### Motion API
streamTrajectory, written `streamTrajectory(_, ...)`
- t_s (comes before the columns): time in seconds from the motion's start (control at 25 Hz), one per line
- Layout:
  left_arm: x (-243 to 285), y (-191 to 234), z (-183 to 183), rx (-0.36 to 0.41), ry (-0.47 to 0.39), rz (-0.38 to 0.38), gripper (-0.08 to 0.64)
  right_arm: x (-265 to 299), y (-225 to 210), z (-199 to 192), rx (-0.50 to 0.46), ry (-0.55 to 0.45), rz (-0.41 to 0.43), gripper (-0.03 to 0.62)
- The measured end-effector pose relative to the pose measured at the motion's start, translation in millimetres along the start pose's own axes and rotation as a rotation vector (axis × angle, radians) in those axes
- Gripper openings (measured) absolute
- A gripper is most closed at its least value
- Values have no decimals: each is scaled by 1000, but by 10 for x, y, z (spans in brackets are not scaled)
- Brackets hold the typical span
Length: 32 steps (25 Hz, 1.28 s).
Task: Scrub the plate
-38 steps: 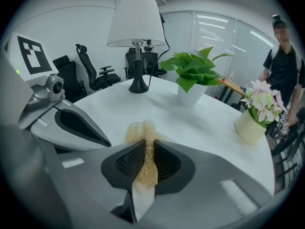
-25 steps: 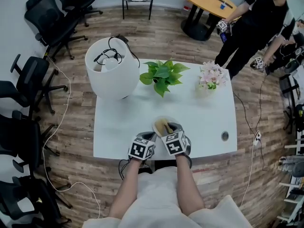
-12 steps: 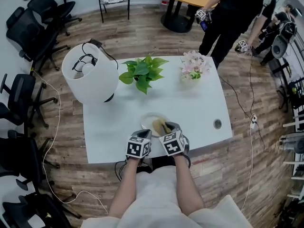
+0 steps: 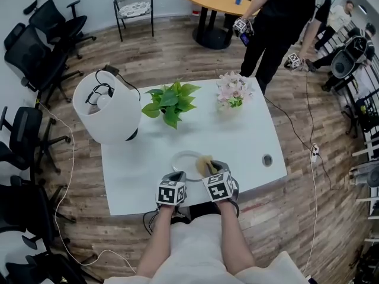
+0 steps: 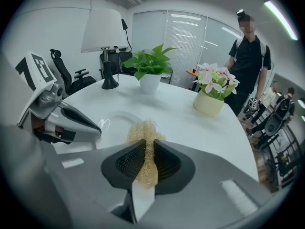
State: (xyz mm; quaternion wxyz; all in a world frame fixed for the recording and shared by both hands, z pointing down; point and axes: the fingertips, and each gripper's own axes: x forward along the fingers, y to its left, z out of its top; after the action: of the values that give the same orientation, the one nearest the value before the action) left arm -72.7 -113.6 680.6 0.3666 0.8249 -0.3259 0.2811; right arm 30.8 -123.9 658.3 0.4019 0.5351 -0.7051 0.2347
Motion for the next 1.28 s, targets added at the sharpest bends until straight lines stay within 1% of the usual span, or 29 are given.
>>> streamTrajectory(0.2, 23, -17, 38, -15, 0, -10, 2, 62, 15, 83, -40, 8, 12, 75)
streamTrajectory(0.48, 34, -22, 67, -43, 18, -49, 2, 251, 228, 241, -108, 20, 68, 74)
streamTrajectory(0.76, 60, -47, 68, -25, 25, -79, 0, 374, 446, 338, -124, 16, 122, 72)
streamTrajectory(0.96, 64, -51, 65, -18, 27, -78, 2, 418, 618, 415, -134, 12, 172, 72)
streamTrajectory(1.08, 73, -57, 62, -11, 30, -80, 0, 413, 588, 412, -130, 5, 174, 72)
streamTrajectory(1.28, 80, -35, 54, -2, 31, -72, 0, 377, 474, 353, -127, 5, 148, 72)
